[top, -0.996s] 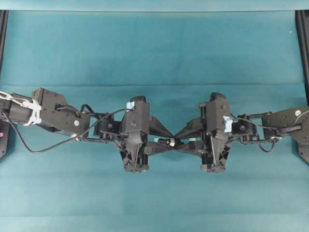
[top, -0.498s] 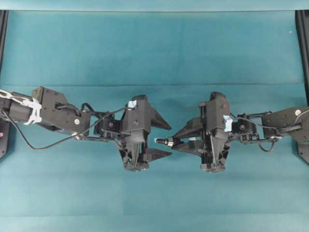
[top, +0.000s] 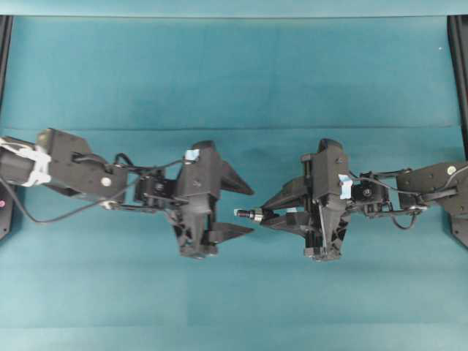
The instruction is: Insert the washer onto the shaft with both hands.
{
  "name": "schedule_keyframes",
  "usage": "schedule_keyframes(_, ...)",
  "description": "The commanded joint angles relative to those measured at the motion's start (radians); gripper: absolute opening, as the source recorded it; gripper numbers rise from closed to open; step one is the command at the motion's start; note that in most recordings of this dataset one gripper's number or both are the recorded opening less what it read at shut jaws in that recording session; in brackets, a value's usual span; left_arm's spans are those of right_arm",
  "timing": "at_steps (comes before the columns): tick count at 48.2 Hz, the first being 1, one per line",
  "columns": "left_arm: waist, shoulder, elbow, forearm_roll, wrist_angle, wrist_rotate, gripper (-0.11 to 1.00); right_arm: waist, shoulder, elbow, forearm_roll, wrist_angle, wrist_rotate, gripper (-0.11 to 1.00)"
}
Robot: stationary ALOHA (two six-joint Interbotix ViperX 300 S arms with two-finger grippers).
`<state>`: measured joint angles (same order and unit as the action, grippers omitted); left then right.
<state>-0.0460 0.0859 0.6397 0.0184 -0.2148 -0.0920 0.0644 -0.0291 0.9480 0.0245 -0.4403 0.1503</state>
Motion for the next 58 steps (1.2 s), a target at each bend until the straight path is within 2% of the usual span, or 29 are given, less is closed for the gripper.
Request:
schedule_keyframes(1,-0.006,-0.063,0.015,0.003,0.025,0.003,0.9,0.002,-0.009,-0.005,0.002,-0.006,0.002,0.0)
schedule_keyframes(37,-0.008,-0.333,0.232,0.003,0.158,0.009,0.89,0.0,-0.009,-0.005,0.002,-0.003,0.003,0.0)
schedule_keyframes(58,-0.006,-0.397,0.276,0.003,0.178,0.009,0.88,0.0,-0.011,-0.003,0.002,-0.003,0.005,0.0)
